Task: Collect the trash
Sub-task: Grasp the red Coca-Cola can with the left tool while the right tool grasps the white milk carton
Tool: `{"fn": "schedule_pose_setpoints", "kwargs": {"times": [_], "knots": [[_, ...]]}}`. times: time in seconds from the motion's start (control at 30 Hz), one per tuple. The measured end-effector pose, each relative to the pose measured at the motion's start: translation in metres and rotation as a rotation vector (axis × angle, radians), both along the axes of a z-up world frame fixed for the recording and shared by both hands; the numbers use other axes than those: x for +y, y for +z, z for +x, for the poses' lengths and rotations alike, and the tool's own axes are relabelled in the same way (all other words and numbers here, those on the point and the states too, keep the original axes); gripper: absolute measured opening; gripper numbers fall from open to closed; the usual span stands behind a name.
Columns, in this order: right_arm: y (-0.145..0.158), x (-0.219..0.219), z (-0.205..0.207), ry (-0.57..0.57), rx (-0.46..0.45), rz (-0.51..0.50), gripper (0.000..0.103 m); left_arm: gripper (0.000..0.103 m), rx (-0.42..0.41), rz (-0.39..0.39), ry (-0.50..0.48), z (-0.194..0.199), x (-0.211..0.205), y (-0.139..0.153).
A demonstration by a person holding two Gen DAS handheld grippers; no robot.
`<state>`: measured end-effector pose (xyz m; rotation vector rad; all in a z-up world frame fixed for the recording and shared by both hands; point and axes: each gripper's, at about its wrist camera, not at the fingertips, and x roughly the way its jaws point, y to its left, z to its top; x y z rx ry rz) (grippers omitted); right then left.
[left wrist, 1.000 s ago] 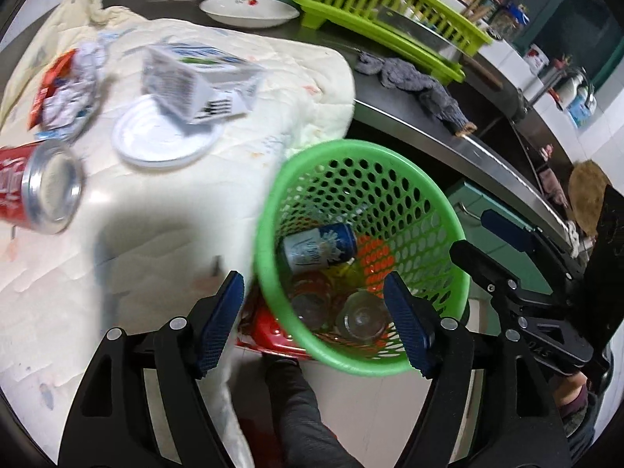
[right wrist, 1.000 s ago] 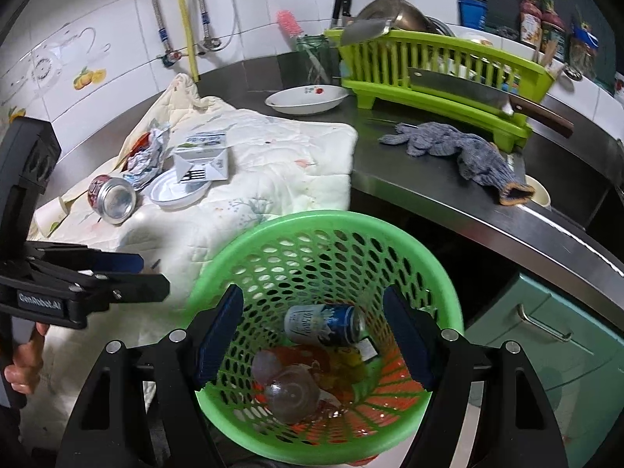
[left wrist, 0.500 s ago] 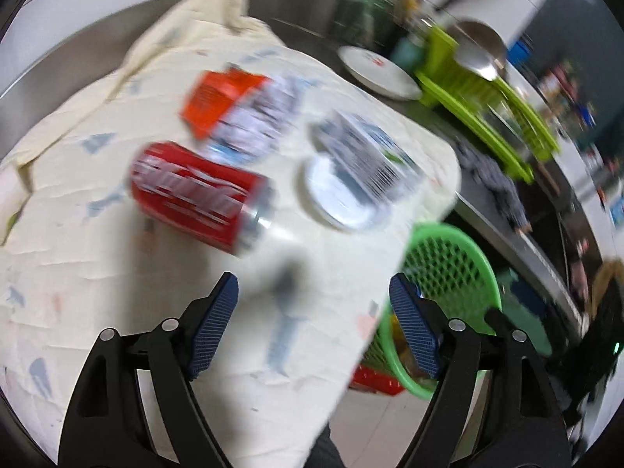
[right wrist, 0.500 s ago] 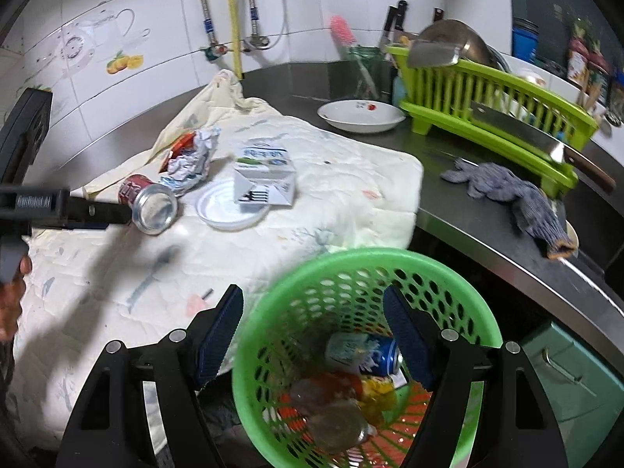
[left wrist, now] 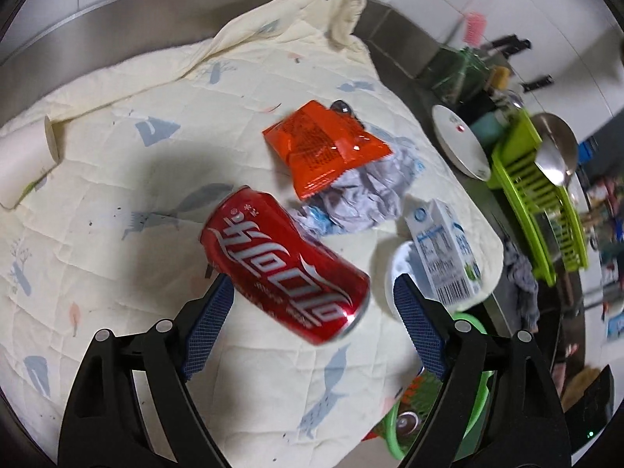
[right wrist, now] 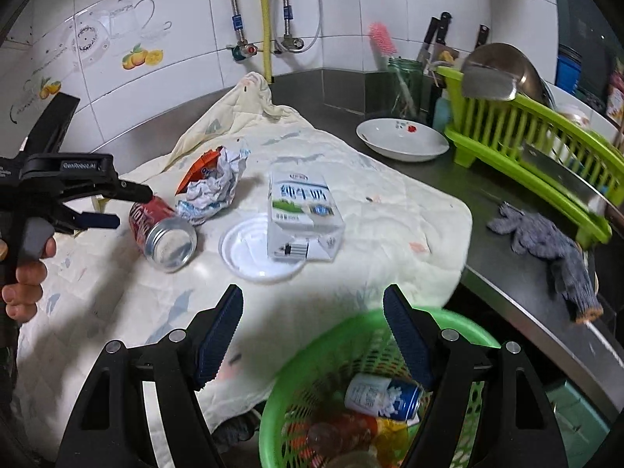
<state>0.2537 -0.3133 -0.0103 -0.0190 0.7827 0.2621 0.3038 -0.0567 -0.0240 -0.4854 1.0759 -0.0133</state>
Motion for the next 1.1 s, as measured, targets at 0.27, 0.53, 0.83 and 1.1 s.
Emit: {"fn": "schedule_pose_setpoints", "kwargs": {"times": [0.27,0.53,0.83,1.1], "knots": [[0.005,0.007,0.044,0.021,0.017,0.013,0.072,0.084,0.052,-0.053,0.094,0.017,0.012,-0.024],[-0.001,0.016,0.086,0.033,0.066,0.065,0.072,0.084,0.059,-0.069,0.106,0.026,0.019,-0.034],[-0.014,0.034,0.127,0.057,0.134,0.068,0.075,0.082,0.068,-0.047,0.06,0.028,0.021,-0.044],[-0.032,0.041,0.147,0.056,0.177,0.056,0.075,0.078,0.067,-0.036,0.023,0.029,0.022,-0.045]]}}
